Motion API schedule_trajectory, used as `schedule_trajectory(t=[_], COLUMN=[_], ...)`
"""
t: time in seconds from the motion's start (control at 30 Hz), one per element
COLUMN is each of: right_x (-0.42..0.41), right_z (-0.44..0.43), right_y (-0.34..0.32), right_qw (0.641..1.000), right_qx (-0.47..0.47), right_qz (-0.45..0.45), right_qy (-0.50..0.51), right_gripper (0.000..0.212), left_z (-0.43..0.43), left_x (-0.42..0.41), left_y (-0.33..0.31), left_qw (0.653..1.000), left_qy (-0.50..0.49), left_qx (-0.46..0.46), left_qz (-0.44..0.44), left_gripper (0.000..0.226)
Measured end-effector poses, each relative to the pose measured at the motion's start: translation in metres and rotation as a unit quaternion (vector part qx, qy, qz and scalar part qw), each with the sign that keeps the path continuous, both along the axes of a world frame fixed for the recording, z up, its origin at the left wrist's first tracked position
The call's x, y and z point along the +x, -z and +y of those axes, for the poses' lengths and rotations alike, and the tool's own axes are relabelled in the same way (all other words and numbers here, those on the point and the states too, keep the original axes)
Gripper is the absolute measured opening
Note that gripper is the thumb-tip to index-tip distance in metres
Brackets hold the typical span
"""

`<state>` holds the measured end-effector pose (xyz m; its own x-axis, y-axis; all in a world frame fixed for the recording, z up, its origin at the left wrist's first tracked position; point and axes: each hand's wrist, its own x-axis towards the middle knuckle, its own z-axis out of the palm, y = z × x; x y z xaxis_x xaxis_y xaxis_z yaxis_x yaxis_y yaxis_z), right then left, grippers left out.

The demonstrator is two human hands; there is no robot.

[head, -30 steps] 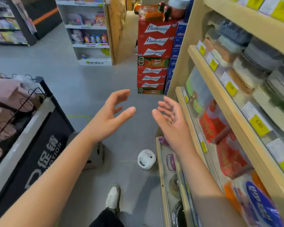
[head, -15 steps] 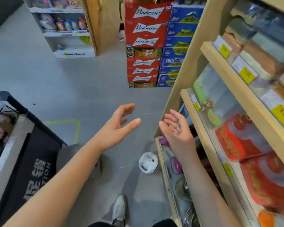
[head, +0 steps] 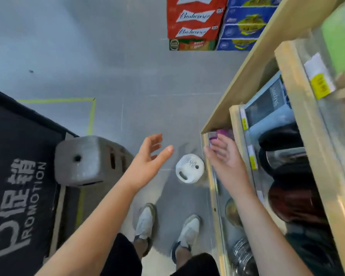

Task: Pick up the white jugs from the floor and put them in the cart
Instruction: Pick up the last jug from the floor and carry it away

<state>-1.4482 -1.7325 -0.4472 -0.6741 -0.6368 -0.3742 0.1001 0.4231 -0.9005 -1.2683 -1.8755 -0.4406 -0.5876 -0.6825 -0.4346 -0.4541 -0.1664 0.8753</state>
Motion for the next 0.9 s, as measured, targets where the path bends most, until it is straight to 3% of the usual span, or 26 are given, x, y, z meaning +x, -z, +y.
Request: schedule_trajectory(t=[0.2, 0.53, 0.7, 0.9], right_x=[-0.023, -0.063, -0.078, -0.084], right_z=[-0.010, -0.051, -0.073, -0.085], right_y=[0.172, 0.402, 0.469, 0.523], right_qw=[0.997, 0.973, 0.939, 0.913], right_qx=[0.075, 0.191, 0.262, 0.316], right_qz=[-0.011, 0.035, 0.105, 0.096], right_qy=[-0.027, -0.125, -0.196, -0.239], right_gripper=[0.064, 0.087, 0.094, 0.101], left_z=[0.021, 0.041, 0.045, 0.048], left_x=[-0.020, -0.053, -0.070, -0.087], left_y=[0.175, 0.419, 0.493, 0.541], left_qw=[0.995, 0.981, 0.964, 0.938], left_qy=[-0.042, -0.062, -0.079, -0.128], left_qx=[0.038, 0.115, 0.153, 0.239], left_qz=[-0.079, -0.144, -0.203, -0.216], left_gripper=[0.070, 0.093, 0.107, 0.101])
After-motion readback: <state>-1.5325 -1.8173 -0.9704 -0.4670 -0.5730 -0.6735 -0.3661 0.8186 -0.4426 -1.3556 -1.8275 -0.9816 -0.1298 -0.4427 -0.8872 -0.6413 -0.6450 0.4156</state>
